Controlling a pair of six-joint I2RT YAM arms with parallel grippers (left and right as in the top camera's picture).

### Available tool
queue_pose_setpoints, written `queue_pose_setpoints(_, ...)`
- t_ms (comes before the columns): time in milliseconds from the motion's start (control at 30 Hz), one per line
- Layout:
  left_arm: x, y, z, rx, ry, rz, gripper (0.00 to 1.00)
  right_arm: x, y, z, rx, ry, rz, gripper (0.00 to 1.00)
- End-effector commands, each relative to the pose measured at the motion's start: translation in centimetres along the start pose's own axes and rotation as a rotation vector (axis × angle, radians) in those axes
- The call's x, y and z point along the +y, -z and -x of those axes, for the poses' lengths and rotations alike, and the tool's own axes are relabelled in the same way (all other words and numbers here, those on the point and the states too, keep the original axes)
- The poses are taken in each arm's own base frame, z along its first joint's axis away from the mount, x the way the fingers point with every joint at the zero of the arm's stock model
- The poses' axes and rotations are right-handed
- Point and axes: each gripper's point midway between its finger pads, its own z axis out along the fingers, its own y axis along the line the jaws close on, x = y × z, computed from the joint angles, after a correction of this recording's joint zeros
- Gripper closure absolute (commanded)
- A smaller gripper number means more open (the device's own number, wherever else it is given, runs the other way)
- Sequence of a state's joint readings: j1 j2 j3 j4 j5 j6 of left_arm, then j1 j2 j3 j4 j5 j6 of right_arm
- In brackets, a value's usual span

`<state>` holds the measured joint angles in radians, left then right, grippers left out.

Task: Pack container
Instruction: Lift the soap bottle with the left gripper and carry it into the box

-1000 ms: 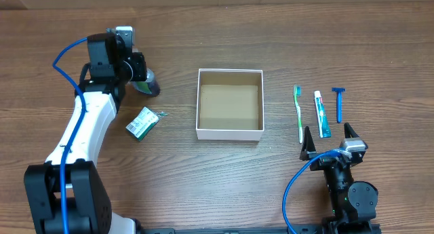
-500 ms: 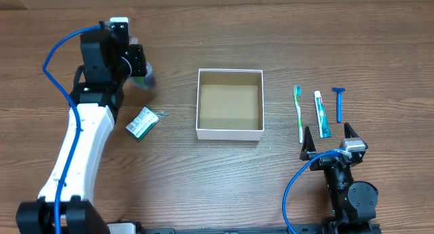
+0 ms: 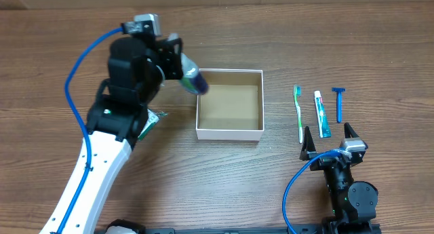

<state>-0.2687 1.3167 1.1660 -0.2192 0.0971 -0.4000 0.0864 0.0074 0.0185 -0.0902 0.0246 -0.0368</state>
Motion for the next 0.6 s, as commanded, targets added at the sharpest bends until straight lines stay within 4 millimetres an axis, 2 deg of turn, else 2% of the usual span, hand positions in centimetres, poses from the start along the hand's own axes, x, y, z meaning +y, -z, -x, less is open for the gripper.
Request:
queue_pose_setpoints(0, -3.7, 1.3, 1.3, -0.056, 0.081, -0.057, 0.72, 0.0, 0.0, -0.3, 0.001, -0.007, 0.001, 0.0)
queue_pose_setpoints(133, -5.6, 0.6, 0.3, -0.067, 0.062, -0.043, 0.71, 0.0, 0.0, -0.3, 0.001, -0.007, 0.001, 0.0)
queue_pose_setpoints(333, -7.9, -2.4, -1.9, -0.061, -0.006, -0.054, 0.72, 0.0, 0.0, -0.3, 0.001, -0.007, 0.001, 0.0)
queue_pose_setpoints(433, -7.0, -4.3, -3.2, -0.058, -0.029, 0.024, 0.72, 0.0, 0.0, -0.3, 0.001, -0.007, 0.001, 0.0)
queue_pose_setpoints(567, -5.9, -5.5, -3.7, -0.054, -0.096, 0.087, 0.75, 0.0, 0.0, -0.3, 0.001, -0.007, 0.001, 0.0)
